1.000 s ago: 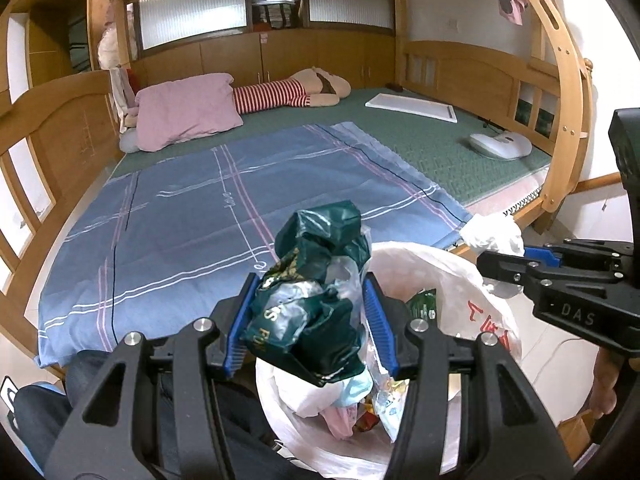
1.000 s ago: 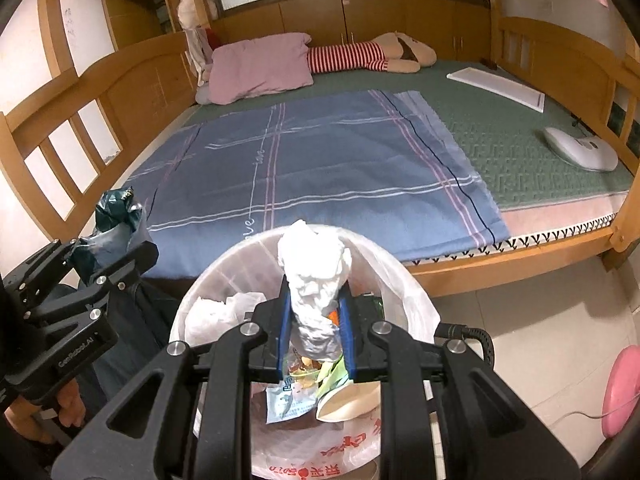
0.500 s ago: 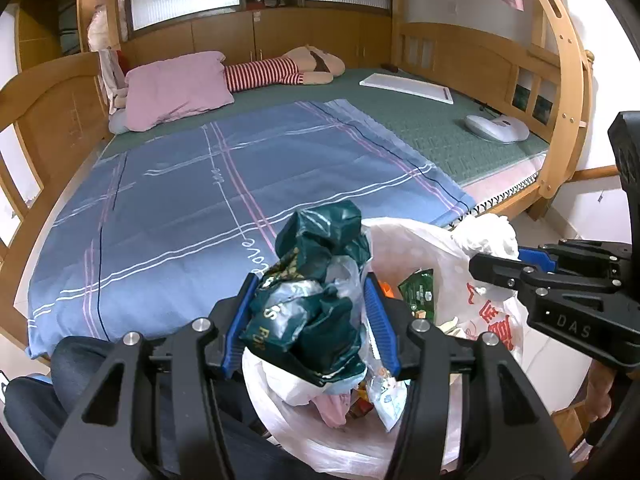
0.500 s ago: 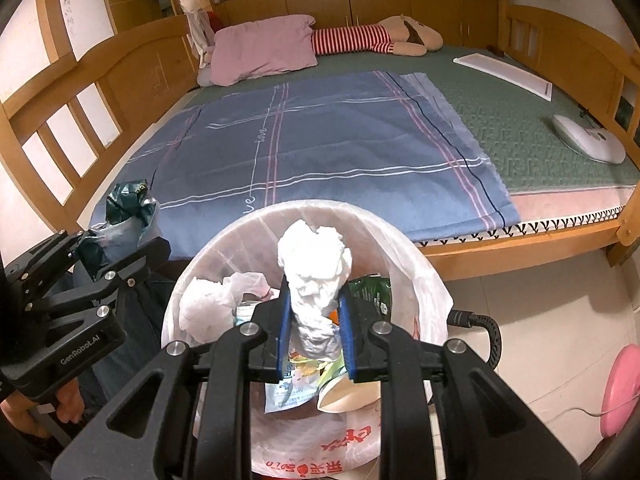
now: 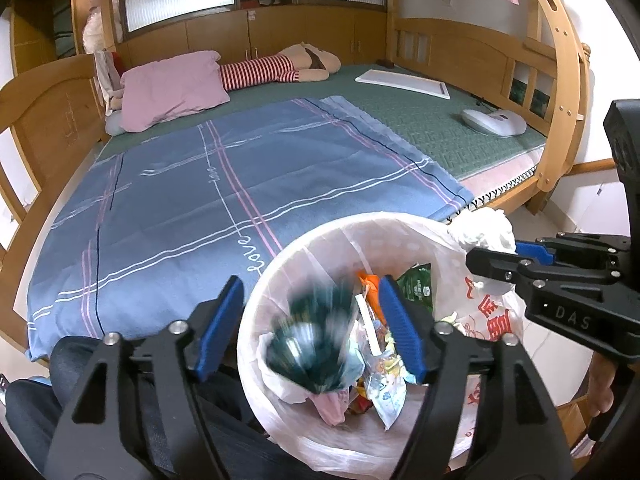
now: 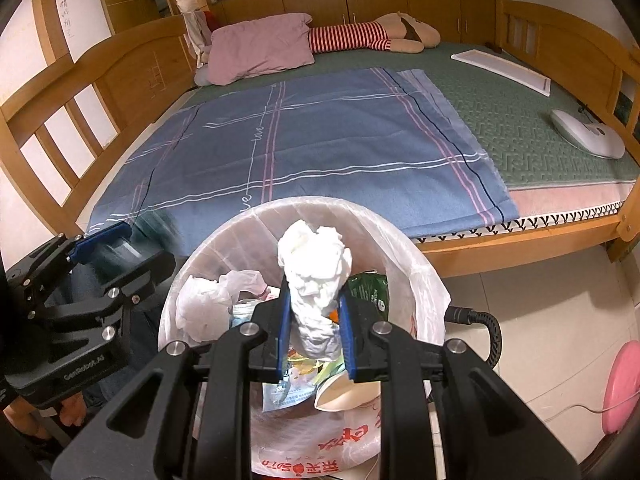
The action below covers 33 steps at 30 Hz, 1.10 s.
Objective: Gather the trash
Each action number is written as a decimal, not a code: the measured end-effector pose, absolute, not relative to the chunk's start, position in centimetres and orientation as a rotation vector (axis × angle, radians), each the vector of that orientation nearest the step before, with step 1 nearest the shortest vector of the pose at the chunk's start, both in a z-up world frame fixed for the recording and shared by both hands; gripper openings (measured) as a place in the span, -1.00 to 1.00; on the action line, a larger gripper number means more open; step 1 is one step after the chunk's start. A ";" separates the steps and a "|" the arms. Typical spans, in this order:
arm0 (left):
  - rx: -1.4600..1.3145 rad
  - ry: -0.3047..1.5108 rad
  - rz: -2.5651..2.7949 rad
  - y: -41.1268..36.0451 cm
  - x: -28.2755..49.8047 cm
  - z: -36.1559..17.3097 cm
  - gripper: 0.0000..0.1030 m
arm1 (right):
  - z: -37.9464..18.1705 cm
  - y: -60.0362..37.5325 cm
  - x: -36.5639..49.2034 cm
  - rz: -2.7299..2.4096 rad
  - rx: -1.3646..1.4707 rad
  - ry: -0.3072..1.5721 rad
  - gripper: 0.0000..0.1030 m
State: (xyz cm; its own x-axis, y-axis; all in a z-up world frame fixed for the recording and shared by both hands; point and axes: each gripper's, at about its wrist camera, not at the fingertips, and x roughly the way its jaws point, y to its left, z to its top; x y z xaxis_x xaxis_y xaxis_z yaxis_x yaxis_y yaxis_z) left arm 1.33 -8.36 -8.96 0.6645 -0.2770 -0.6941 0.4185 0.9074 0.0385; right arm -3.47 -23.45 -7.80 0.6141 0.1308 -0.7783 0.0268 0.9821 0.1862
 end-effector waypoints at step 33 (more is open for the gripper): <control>0.114 0.637 -0.192 -4.6 0.7 -6.4 0.87 | -7.9 -21.5 -3.4 0.086 0.170 0.890 0.20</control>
